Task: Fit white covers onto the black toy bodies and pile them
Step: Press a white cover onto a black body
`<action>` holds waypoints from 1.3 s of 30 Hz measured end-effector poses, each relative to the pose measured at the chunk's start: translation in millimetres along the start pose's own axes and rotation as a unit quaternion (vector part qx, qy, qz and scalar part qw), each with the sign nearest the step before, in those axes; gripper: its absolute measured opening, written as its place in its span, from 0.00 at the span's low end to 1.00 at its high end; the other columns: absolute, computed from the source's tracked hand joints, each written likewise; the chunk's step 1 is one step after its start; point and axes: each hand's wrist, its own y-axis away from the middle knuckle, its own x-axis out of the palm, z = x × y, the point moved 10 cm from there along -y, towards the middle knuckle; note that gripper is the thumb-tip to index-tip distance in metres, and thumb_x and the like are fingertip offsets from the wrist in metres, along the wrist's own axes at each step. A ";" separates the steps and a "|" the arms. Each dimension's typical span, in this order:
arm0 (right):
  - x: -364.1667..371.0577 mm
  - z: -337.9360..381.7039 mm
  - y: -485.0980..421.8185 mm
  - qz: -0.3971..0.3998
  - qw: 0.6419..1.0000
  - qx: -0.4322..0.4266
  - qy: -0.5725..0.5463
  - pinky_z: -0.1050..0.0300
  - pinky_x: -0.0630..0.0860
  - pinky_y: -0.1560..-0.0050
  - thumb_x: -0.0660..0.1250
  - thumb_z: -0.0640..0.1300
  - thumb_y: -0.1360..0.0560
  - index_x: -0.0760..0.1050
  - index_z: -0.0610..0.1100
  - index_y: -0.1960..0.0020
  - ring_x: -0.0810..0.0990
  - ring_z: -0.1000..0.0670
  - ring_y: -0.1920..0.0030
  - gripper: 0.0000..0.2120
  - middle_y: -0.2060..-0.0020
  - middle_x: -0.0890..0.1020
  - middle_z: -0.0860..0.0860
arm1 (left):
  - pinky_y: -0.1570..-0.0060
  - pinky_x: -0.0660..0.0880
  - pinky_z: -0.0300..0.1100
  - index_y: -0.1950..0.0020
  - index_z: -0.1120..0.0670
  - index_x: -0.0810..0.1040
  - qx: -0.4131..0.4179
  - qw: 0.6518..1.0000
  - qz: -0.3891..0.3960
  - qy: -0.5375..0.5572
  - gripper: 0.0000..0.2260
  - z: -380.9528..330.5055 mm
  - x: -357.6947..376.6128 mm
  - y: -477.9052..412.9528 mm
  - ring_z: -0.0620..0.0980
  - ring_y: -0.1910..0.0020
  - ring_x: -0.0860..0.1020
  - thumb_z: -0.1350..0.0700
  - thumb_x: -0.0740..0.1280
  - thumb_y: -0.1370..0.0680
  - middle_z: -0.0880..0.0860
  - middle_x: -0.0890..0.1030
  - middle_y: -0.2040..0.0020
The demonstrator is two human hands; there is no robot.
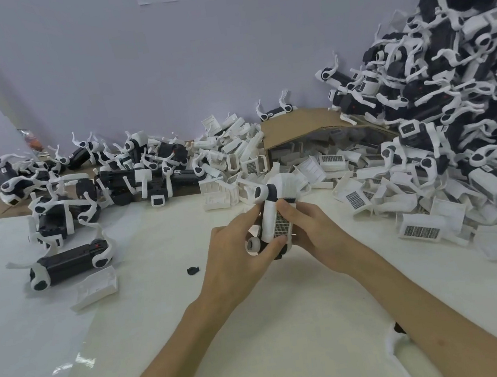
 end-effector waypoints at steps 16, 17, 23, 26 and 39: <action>-3.2 5.1 0.7 -0.027 0.990 -0.064 0.124 0.61 0.79 0.54 0.73 0.50 0.29 0.80 0.47 0.44 0.86 0.50 0.51 0.15 0.52 0.87 0.48 | 0.55 0.71 0.27 0.32 0.47 0.79 -0.019 0.995 0.013 0.092 0.18 7.1 5.0 -0.8 0.40 0.56 0.79 0.55 0.73 0.22 0.40 0.85 0.53; -3.1 4.1 0.0 -0.021 0.992 -0.058 0.114 0.59 0.80 0.51 0.72 0.51 0.28 0.80 0.45 0.42 0.86 0.49 0.48 0.17 0.50 0.87 0.48 | 0.54 0.71 0.27 0.31 0.47 0.78 -0.034 0.994 0.010 0.099 0.19 10.2 5.4 -1.0 0.40 0.55 0.80 0.55 0.73 0.22 0.40 0.85 0.52; -0.3 2.4 -3.0 0.002 0.987 -0.059 0.147 0.61 0.78 0.41 0.67 0.44 0.20 0.77 0.43 0.35 0.83 0.53 0.41 0.15 0.43 0.85 0.51 | 0.45 0.81 0.50 0.34 0.46 0.78 -0.109 0.972 -0.029 0.207 0.15 29.1 -2.6 -4.0 0.49 0.48 0.84 0.57 0.70 0.20 0.46 0.85 0.45; 0.5 2.2 -5.0 -0.004 0.982 -0.066 0.179 0.64 0.76 0.41 0.67 0.45 0.20 0.78 0.43 0.35 0.82 0.55 0.41 0.15 0.43 0.85 0.52 | 0.47 0.81 0.48 0.38 0.45 0.78 -0.126 0.964 -0.031 0.232 0.14 32.5 -0.3 -2.7 0.50 0.50 0.85 0.60 0.69 0.20 0.48 0.86 0.47; 0.4 9.2 2.2 -0.031 0.927 -0.122 0.354 0.65 0.73 0.53 0.69 0.55 0.23 0.82 0.52 0.45 0.82 0.57 0.54 0.10 0.55 0.85 0.60 | 0.55 0.77 0.31 0.46 0.50 0.84 -0.198 0.938 -0.021 0.285 0.07 44.6 3.8 -0.7 0.42 0.53 0.84 0.53 0.67 0.18 0.47 0.87 0.53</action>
